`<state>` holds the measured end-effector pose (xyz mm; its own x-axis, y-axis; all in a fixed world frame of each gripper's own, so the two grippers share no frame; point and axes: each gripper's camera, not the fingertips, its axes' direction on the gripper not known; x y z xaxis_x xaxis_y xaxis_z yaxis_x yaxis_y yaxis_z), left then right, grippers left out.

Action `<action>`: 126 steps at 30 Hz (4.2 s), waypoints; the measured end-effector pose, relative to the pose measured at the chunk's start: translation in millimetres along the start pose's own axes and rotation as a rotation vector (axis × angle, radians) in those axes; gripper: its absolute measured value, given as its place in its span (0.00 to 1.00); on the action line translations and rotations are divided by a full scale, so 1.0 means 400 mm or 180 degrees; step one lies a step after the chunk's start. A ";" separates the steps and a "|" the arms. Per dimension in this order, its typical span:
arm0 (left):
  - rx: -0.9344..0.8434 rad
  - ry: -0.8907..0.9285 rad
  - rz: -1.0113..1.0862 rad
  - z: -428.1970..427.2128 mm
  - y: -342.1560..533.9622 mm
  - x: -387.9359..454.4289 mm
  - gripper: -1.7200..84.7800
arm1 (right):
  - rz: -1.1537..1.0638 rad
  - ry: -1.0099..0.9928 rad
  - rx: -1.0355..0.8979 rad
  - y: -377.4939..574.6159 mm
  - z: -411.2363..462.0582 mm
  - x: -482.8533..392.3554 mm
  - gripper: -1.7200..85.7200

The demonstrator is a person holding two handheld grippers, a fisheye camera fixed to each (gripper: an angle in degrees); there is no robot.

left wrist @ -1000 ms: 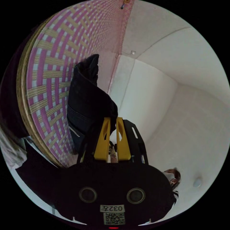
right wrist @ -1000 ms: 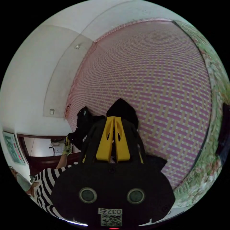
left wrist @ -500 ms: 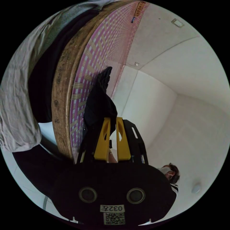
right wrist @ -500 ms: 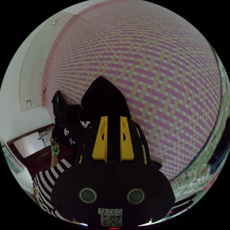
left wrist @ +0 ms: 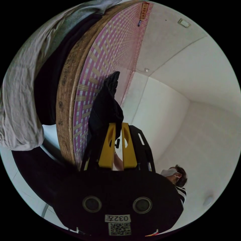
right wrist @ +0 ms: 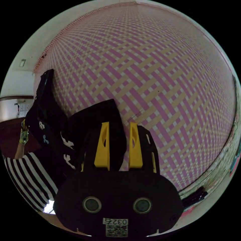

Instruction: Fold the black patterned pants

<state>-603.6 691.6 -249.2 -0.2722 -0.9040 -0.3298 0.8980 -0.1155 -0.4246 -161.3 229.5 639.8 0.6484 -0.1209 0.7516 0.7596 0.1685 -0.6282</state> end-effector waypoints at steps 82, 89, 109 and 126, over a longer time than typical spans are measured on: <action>-0.1372 -0.1577 0.1454 1.097 -0.174 0.265 0.01 | 0.2948 -0.1255 0.0909 1.539 0.302 0.334 0.13; -0.1241 -0.1284 0.1096 1.139 -0.241 0.229 0.01 | 0.2281 -0.0623 0.0485 1.390 0.211 0.306 0.02; -0.1207 -0.1694 0.1031 1.207 -0.405 0.273 0.01 | 0.3410 -0.0378 0.2269 1.864 0.043 0.289 0.01; -0.1814 -0.3120 0.1504 1.406 -0.406 0.303 0.01 | 0.3083 -0.1823 0.1850 1.595 0.168 0.684 0.16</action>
<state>-587.9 369.4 254.1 0.6348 -0.7637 0.1177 0.4914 0.2815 -0.8242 497.2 369.7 458.2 0.6994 0.7069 0.1054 -0.2409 0.3719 -0.8965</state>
